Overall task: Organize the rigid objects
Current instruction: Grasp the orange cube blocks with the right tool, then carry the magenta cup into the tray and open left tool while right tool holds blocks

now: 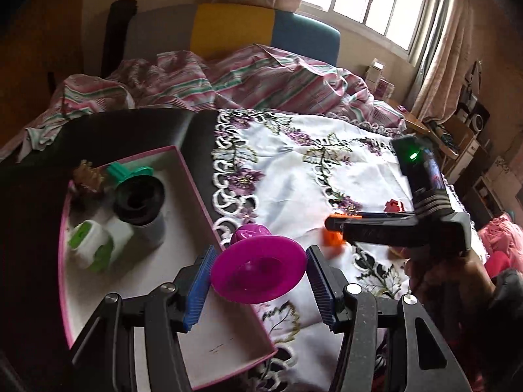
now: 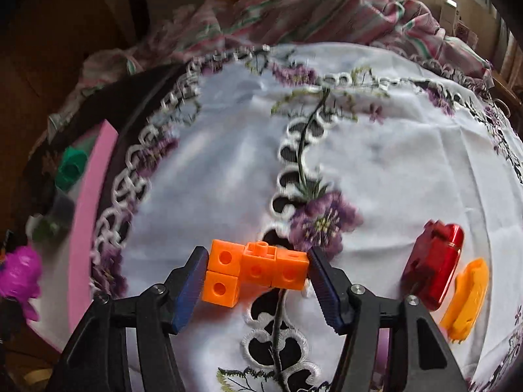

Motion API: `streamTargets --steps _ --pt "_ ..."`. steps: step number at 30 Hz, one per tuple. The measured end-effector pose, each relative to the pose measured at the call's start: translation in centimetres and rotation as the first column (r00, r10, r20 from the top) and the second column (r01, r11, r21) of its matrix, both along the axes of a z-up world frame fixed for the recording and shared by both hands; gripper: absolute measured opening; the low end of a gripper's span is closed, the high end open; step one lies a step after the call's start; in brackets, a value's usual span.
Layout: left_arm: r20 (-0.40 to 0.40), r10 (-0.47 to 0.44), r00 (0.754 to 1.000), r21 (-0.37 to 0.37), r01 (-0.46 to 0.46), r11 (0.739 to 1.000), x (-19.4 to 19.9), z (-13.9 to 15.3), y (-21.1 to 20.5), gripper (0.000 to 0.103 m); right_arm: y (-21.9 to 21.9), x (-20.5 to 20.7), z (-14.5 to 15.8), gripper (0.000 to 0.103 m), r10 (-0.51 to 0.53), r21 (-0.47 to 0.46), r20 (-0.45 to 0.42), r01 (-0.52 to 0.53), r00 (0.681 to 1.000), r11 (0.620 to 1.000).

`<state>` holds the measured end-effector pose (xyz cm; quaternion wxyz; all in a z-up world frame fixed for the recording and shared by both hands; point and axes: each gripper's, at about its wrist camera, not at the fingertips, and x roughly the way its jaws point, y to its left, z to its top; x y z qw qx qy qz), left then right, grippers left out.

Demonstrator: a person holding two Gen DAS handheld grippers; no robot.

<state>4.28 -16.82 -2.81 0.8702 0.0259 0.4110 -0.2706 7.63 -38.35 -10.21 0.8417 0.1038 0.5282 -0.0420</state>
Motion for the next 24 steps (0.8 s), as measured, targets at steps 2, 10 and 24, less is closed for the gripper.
streamTargets --steps 2,10,24 --pt "0.005 0.014 1.0 0.006 -0.014 1.0 -0.3 0.1 0.5 0.057 0.6 0.2 -0.1 0.063 0.019 -0.033 0.01 -0.019 1.0 0.999" --pt "0.012 0.06 0.998 0.027 -0.06 0.998 -1.1 0.0 2.5 0.057 0.6 0.4 -0.3 0.062 0.031 -0.053 0.015 -0.03 0.999 0.998" --pt "0.008 0.111 0.994 0.05 -0.112 0.993 -1.6 -0.6 5.0 0.057 0.6 0.6 -0.6 0.06 0.041 -0.072 0.008 -0.04 0.999 0.997"
